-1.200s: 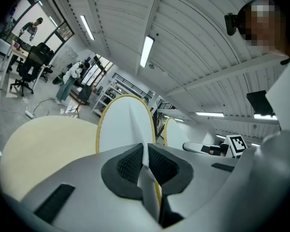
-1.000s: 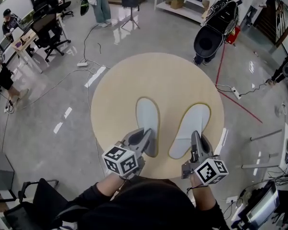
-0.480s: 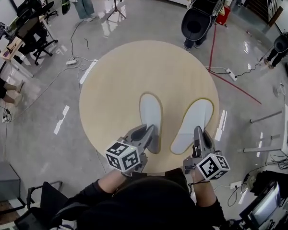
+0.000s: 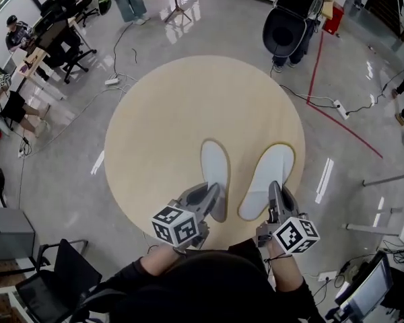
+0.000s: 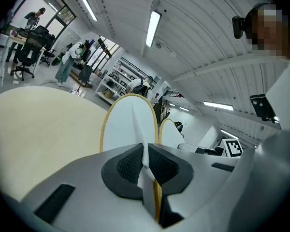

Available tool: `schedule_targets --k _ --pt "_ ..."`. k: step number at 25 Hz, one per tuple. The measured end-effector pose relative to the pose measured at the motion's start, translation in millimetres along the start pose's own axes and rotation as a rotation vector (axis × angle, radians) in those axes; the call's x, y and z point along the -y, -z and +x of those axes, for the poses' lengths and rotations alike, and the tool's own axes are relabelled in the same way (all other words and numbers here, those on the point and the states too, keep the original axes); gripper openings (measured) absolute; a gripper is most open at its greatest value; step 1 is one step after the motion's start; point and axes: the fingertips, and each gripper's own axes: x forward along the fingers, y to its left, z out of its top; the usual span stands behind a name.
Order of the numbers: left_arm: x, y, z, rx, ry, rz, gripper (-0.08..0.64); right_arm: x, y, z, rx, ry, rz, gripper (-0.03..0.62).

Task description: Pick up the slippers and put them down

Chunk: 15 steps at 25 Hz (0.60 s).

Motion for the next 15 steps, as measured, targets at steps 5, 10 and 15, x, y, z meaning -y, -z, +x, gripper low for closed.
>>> schedule_targets --k 5,10,15 --pt "18 16 57 -0.004 -0.059 -0.022 0.031 54 -19 17 -0.072 -0.041 -0.006 0.029" --pt "40 28 116 -0.02 -0.08 -0.019 0.031 111 -45 25 -0.11 -0.047 -0.021 0.029" --pt "36 35 160 -0.065 -0.081 -0.046 0.031 145 -55 51 -0.147 -0.038 -0.039 0.029"
